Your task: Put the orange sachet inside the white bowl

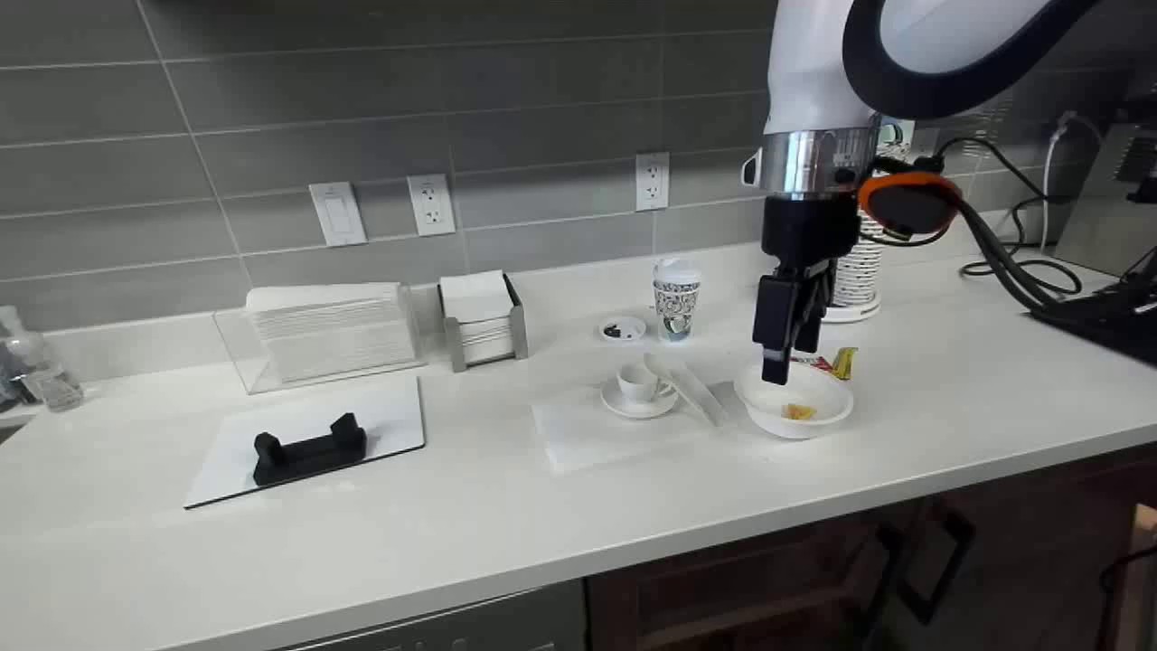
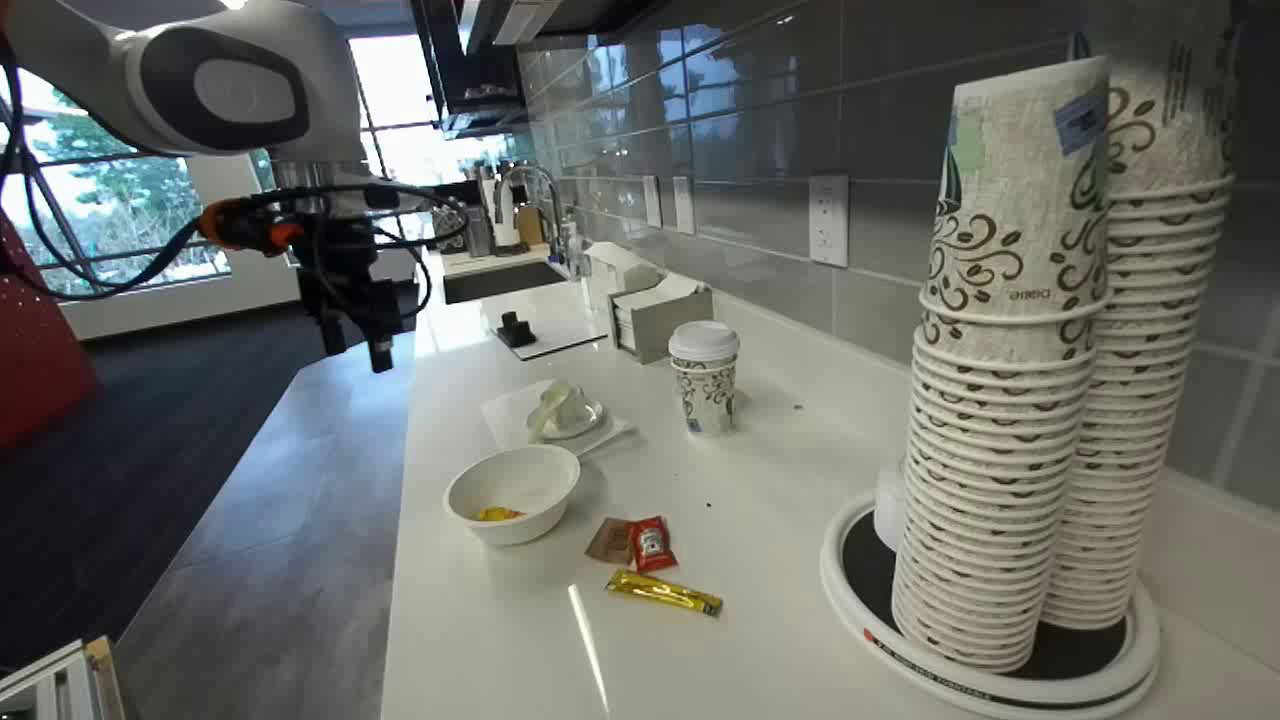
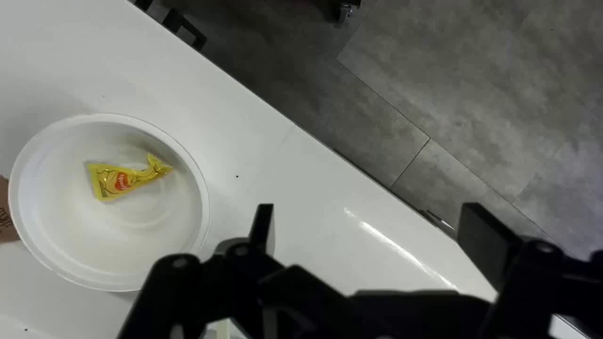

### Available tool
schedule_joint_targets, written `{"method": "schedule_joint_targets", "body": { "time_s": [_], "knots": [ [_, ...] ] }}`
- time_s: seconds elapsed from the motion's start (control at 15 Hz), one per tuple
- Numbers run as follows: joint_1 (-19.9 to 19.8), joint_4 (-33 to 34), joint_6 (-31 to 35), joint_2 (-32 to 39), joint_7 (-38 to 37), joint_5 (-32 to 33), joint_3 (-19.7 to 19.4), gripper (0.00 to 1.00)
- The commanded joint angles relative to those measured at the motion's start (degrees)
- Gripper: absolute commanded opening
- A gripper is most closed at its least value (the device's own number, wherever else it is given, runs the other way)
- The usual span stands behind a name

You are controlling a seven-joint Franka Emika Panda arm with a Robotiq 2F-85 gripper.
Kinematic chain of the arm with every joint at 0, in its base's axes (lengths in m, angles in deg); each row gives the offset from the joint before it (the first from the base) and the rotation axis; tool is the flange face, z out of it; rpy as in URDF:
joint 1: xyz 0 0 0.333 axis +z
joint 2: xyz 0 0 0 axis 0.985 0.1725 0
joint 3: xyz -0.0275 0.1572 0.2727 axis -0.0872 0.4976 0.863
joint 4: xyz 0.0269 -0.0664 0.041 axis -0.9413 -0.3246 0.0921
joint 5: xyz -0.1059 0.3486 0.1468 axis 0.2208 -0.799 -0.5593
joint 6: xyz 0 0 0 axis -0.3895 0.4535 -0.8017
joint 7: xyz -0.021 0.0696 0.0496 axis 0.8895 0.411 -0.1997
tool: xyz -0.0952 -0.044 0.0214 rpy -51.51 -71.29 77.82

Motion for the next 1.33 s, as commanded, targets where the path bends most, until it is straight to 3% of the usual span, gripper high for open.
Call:
{"method": "schedule_joint_targets", "body": {
  "time_s": [0.0, 0.87, 1.27],
  "knots": [
    [-0.27, 0.07, -0.09, 0.00, 0.06, -0.08, 0.26, 1.00],
    [-0.27, 0.07, -0.09, 0.00, 0.06, -0.08, 0.26, 1.00],
    [-6.27, 0.92, 0.27, -1.33, 6.02, 6.86, -5.37, 1.00]
  ]
}}
